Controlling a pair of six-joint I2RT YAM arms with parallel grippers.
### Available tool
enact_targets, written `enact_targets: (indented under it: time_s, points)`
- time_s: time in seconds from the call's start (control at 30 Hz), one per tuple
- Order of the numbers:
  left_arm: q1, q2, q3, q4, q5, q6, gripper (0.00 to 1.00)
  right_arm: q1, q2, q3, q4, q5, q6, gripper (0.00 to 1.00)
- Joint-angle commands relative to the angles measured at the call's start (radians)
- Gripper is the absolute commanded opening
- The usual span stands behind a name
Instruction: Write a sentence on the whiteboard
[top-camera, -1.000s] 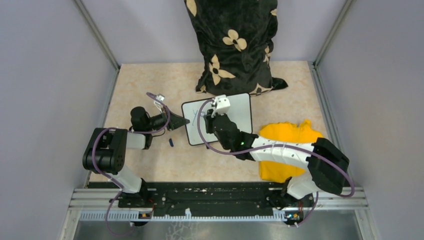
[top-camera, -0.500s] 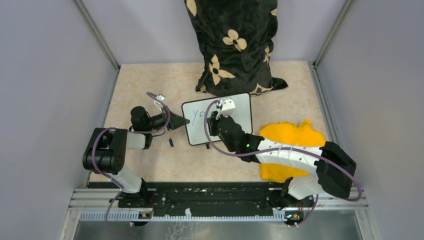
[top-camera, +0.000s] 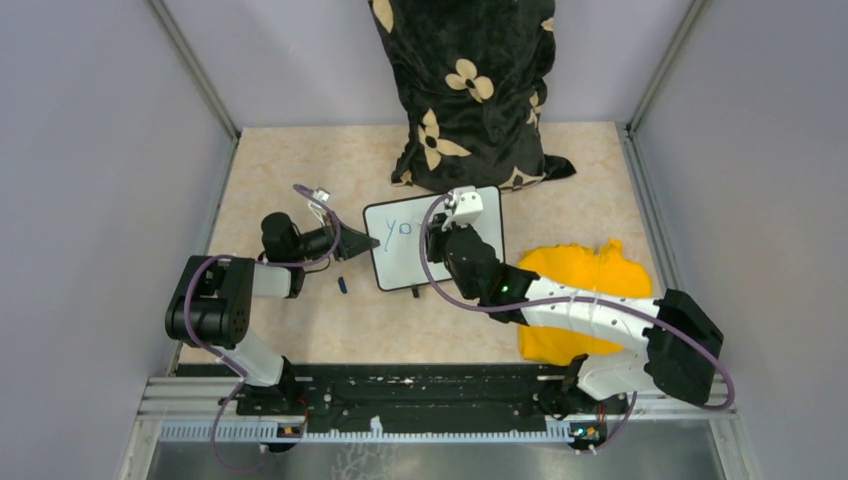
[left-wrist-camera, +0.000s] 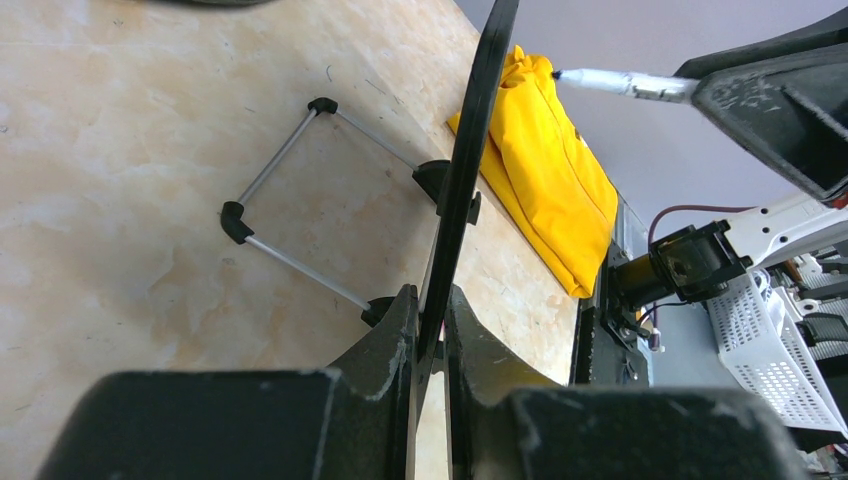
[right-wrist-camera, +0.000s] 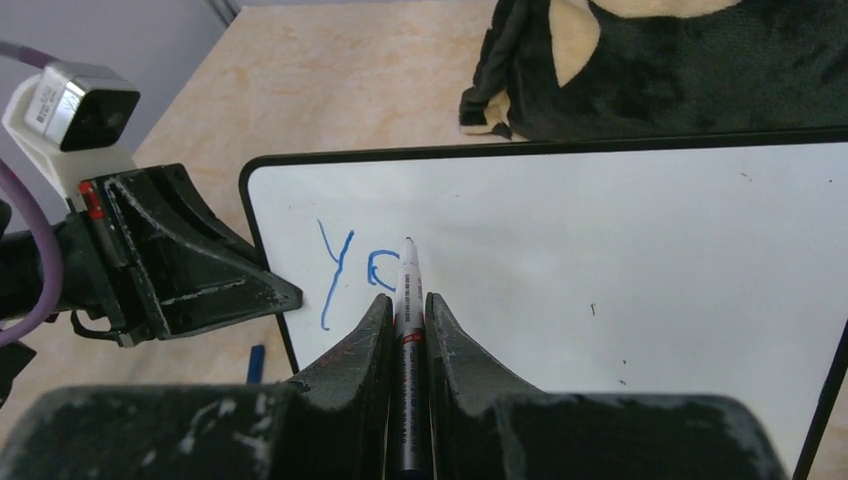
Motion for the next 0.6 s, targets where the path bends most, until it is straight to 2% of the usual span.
enact_targets:
  time_s: [0.0,0.57]
  points:
    - [0.002,0.003,0.016,-0.034,0.007,0.018,0.07,-0.008,0.031,0.038,0.045,0.02,-0.013,0.0]
    - [0.002,0.004,0.016,-0.036,0.007,0.021,0.07,-0.027,0.08,0.022,0.037,0.023,0.008,0.0]
